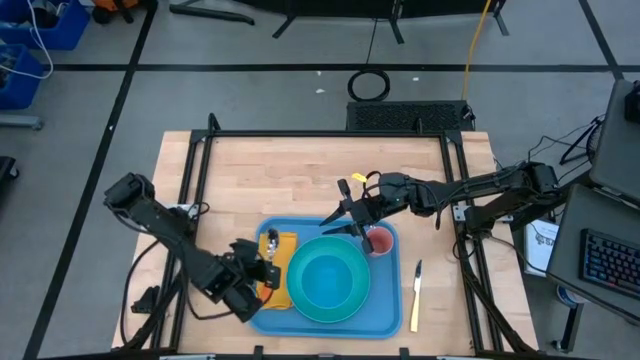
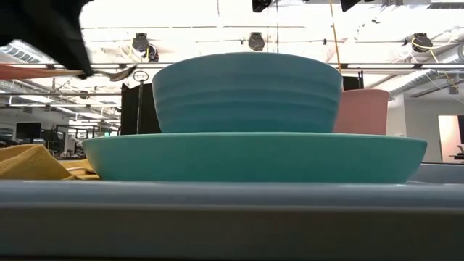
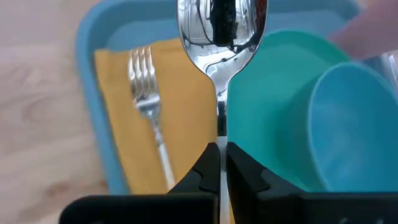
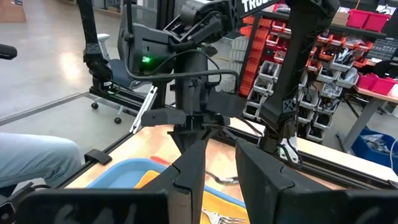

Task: Set up tray
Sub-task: Put the orange spoon on top of the yellow napkin to the right of the orange fork

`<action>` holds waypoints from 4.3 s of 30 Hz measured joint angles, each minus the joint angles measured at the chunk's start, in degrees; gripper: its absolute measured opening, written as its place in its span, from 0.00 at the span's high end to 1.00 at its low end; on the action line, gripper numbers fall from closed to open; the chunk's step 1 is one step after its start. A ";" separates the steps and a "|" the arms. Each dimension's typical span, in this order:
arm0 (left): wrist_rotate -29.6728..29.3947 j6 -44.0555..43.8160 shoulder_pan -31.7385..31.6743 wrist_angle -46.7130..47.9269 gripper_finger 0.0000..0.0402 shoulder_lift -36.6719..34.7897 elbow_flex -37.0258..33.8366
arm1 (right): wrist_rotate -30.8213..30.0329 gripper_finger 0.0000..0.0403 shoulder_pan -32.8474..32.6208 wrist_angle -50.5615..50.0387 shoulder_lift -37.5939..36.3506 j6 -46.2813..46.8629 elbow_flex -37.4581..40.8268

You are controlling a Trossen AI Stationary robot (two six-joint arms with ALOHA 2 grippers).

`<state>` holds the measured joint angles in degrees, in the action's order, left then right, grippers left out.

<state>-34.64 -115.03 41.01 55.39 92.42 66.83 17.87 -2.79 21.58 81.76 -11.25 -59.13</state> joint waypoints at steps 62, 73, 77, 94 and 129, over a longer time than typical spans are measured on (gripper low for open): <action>13.23 5.38 -9.61 -35.23 0.98 0.26 -19.78 | 0.20 0.80 -1.49 -4.37 -3.19 0.02 0.00; 16.30 4.42 -9.59 -35.98 0.98 0.26 -20.90 | 0.20 0.80 -1.49 -4.37 -3.19 0.02 0.00; 18.19 4.27 -9.61 -35.88 0.97 0.26 -20.90 | 0.20 0.80 -1.49 -4.37 -3.19 0.04 0.00; 19.61 1.65 -9.73 -32.70 0.96 0.26 -20.90 | 0.20 0.80 -1.51 -4.83 -3.17 0.07 0.00; 20.95 2.04 -8.36 -33.23 0.98 0.20 -20.90 | 0.22 0.80 -1.51 -5.22 -3.17 0.48 0.00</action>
<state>-13.69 -112.98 32.65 22.16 92.62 45.93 18.09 -4.29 16.36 78.59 -10.76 -59.13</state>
